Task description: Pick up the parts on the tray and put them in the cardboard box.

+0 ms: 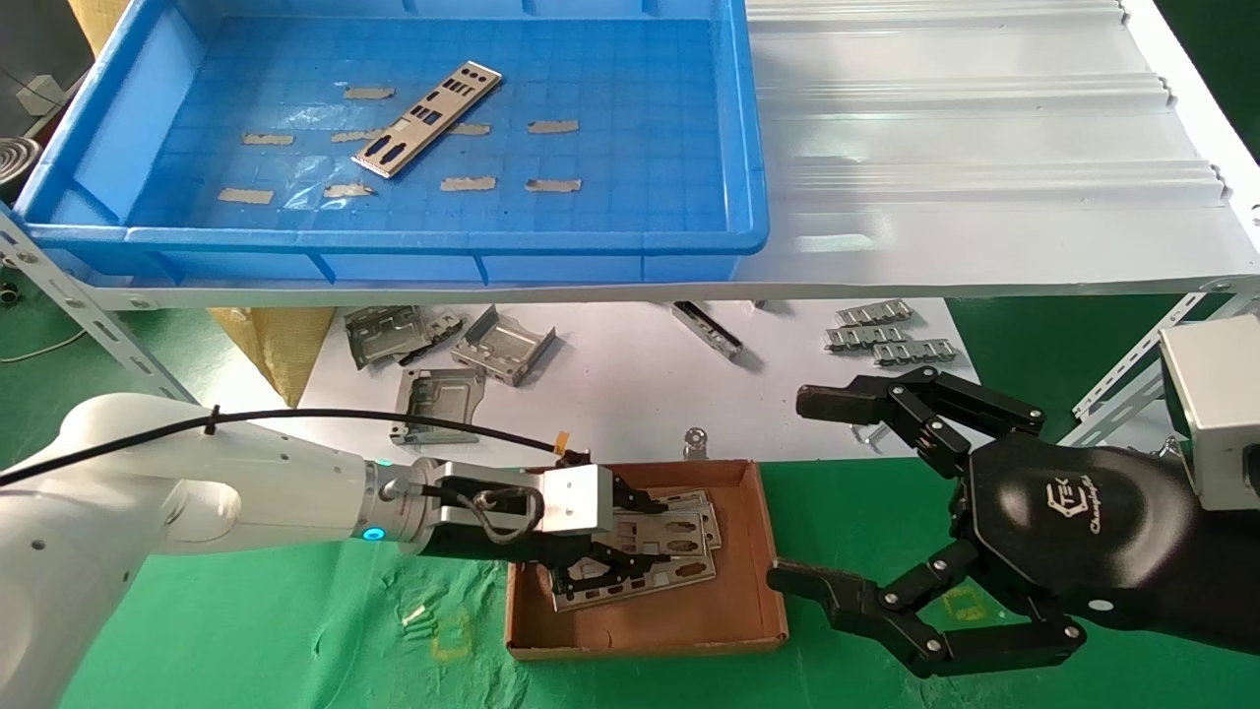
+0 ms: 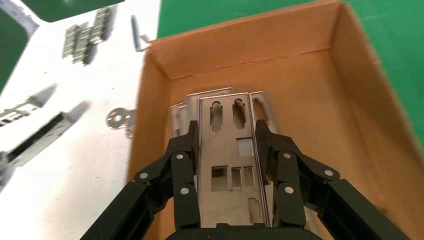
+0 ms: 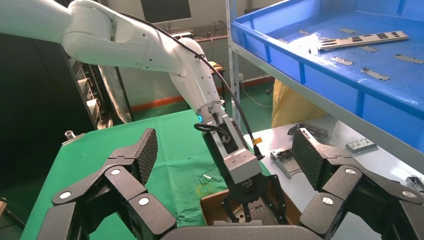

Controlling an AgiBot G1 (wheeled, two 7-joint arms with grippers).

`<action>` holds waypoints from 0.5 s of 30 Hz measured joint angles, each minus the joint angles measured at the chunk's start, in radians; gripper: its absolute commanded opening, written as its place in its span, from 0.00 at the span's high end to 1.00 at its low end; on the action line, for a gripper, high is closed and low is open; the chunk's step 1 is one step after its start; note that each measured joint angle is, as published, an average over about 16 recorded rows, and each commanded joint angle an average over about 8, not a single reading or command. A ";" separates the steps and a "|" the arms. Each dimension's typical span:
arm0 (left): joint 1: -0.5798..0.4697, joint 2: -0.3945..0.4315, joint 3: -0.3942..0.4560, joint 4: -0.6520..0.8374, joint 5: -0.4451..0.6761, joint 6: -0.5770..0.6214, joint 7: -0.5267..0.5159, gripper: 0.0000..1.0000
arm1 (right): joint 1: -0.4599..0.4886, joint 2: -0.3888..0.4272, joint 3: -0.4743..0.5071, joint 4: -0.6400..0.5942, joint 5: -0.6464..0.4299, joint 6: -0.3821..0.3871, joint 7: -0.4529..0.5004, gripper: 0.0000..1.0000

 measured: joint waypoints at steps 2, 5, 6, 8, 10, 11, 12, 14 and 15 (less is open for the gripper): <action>0.001 0.003 0.000 0.006 -0.004 -0.010 0.001 0.00 | 0.000 0.000 0.000 0.000 0.000 0.000 0.000 0.00; 0.003 0.006 -0.001 0.009 -0.012 -0.020 -0.003 0.00 | 0.000 0.000 0.000 0.000 0.000 0.000 0.000 0.00; 0.004 0.006 -0.002 0.010 -0.015 -0.021 -0.006 0.00 | 0.000 0.000 0.000 0.000 0.000 0.000 0.000 0.00; 0.004 0.006 -0.003 0.010 -0.023 -0.019 -0.014 0.00 | 0.000 0.000 0.000 0.000 0.000 0.000 0.000 0.00; 0.003 0.004 -0.006 0.012 -0.032 -0.011 -0.025 0.00 | 0.000 0.000 0.000 0.000 0.000 0.000 0.000 0.00; 0.002 0.003 -0.008 0.013 -0.038 -0.004 -0.032 0.00 | 0.000 0.000 0.000 0.000 0.000 0.000 0.000 0.00; 0.001 0.001 -0.011 0.015 -0.045 0.006 -0.039 0.00 | 0.000 0.000 0.000 0.000 0.000 0.000 0.000 0.00; 0.000 -0.003 -0.018 0.020 -0.060 0.030 -0.057 0.00 | 0.000 0.000 0.000 0.000 0.000 0.000 0.000 0.00; 0.000 -0.006 -0.022 0.024 -0.069 0.046 -0.067 0.00 | 0.000 0.000 0.000 0.000 0.000 0.000 0.000 0.00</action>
